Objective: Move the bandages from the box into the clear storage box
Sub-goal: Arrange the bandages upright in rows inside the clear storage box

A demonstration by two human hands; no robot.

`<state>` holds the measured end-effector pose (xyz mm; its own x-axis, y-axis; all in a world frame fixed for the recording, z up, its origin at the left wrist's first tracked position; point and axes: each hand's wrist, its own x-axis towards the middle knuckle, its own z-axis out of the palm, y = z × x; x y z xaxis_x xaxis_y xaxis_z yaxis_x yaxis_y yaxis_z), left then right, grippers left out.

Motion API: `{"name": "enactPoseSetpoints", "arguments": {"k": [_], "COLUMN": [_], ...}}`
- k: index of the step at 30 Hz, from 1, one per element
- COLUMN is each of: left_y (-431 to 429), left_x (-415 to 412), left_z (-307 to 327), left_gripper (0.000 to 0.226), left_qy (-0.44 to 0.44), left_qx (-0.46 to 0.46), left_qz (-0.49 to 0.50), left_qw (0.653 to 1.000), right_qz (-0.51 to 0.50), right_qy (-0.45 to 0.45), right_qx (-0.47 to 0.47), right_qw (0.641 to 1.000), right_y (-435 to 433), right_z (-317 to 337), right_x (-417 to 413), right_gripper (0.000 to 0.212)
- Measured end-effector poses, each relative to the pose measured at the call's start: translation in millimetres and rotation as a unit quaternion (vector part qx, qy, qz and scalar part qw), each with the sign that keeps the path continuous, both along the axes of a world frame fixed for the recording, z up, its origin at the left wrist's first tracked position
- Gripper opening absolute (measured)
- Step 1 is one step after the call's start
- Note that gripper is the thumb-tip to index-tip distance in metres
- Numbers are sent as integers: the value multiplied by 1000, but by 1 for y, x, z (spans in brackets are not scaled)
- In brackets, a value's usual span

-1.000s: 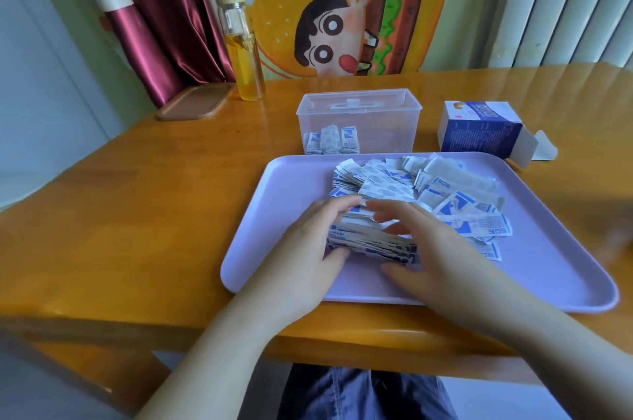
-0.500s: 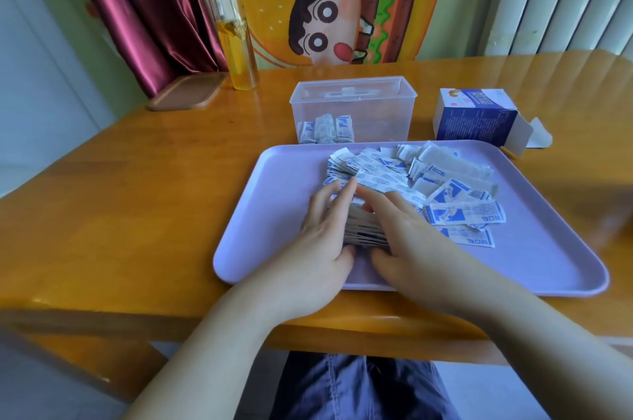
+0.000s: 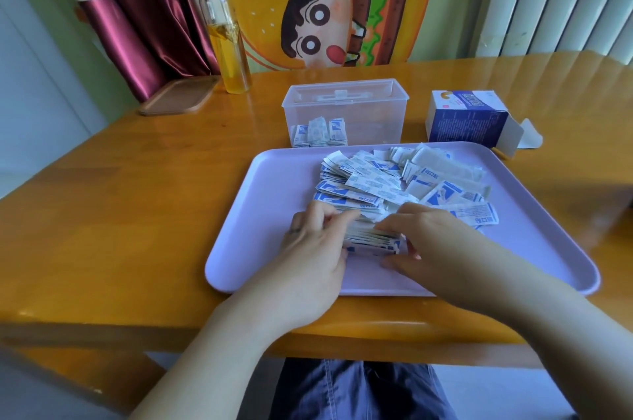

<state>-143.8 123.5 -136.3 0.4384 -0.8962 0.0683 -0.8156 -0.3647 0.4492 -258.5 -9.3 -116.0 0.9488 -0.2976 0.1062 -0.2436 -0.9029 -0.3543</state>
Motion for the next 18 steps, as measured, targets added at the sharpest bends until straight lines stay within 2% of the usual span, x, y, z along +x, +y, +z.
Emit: {"name": "enactPoseSetpoints", "arguments": {"k": [8, 12, 15, 18], "left_y": [-2, 3, 0, -10], "left_x": [-6, 0, 20, 35], "left_z": [2, 29, 62, 77], "left_gripper": [44, 23, 11, 23], "left_qy": [-73, -95, 17, 204], "left_qx": [26, 31, 74, 89], "left_qz": [1, -5, -42, -88], "left_qw": [997, 995, 996, 971], "right_qz": [6, 41, 107, 138], "right_qy": [-36, -57, -37, -53], "right_qx": [34, -7, -55, -58], "right_qw": [999, 998, 992, 987], "right_y": [-3, -9, -10, -11], "right_z": [-1, 25, 54, 79], "right_x": [12, 17, 26, 34], "right_gripper": [17, 14, 16, 15]}}
